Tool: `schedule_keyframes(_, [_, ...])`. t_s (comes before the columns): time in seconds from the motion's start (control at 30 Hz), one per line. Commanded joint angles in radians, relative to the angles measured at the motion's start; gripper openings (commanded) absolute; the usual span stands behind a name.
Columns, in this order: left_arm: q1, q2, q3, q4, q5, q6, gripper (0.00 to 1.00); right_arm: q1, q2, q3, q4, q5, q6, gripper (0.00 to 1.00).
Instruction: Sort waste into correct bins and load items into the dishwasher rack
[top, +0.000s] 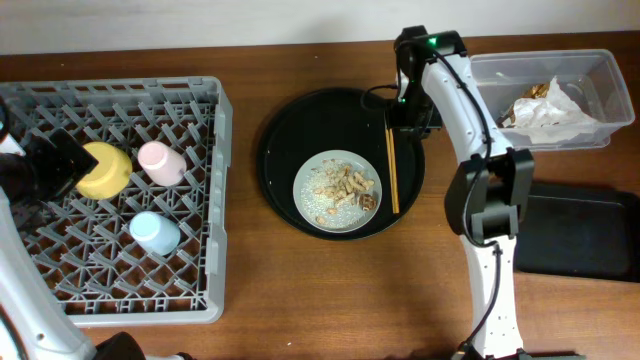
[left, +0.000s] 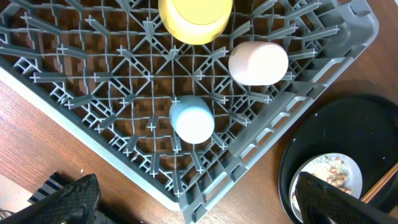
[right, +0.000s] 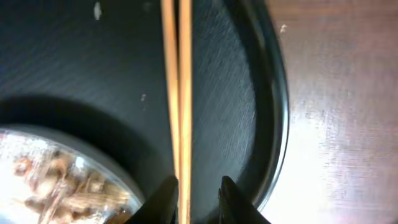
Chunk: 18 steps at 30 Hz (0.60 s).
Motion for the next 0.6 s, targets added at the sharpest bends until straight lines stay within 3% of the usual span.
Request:
schedule_keyframes(0.0, [0.002, 0.0, 0.0, 0.002, -0.008, -0.01, 1.0, 0.002, 0.016, -0.056, 0.069, 0.014, -0.004, 0.24])
schedule_keyframes(0.57, [0.002, 0.0, 0.0, 0.002, -0.008, -0.01, 1.0, 0.02, 0.018, -0.131, 0.229, 0.049, 0.054, 0.24])
